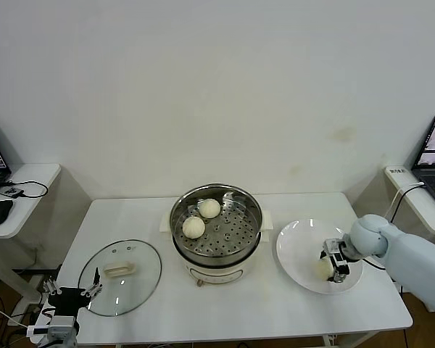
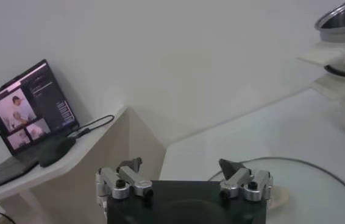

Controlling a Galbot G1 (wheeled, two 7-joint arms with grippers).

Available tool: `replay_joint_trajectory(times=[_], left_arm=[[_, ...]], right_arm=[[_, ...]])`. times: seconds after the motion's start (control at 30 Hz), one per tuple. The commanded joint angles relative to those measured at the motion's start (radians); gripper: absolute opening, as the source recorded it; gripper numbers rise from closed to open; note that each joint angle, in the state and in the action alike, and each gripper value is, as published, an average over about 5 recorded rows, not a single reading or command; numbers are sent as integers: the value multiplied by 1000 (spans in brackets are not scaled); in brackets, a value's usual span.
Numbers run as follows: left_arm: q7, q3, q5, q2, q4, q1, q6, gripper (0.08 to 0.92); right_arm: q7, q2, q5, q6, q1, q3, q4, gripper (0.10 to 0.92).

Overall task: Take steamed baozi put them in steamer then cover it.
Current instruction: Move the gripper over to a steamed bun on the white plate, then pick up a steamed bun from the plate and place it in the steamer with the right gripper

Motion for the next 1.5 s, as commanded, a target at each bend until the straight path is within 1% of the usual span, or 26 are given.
replay_joint_trajectory(times=[0.03, 0.17, 0.33, 0.5, 0.6, 0.73, 1.0, 1.23, 1.5], left_arm=[[0, 0, 1, 0, -2, 1, 0, 823], [1, 0, 1, 2, -4, 0, 1, 823], [2, 3, 0, 6, -7, -5, 3, 823], [2, 10, 0, 9, -8, -11, 3, 823], [2, 12, -1, 11, -7, -14, 3, 823], [2, 10, -3, 14, -3, -17, 3, 823], [1, -7, -6, 16, 3, -14, 1, 823], [0, -22, -7, 6, 2, -14, 0, 823], [-4, -31, -8, -8, 7, -13, -9, 823]], right_arm=[[-12, 6, 4, -1, 14, 1, -10, 679], [-41, -32, 46, -6, 114, -51, 27, 671], [-89, -79, 139, -22, 329, -149, 80, 670], [-110, -59, 255, -39, 564, -221, 92, 670], [-98, -1, 321, -48, 706, -289, 81, 670], [-76, 121, 383, -63, 855, -379, 62, 671], [-26, 363, 453, -76, 885, -460, 53, 671], [-32, 532, 435, 27, 801, -521, 12, 678], [-56, 596, 376, 187, 758, -599, -23, 676]])
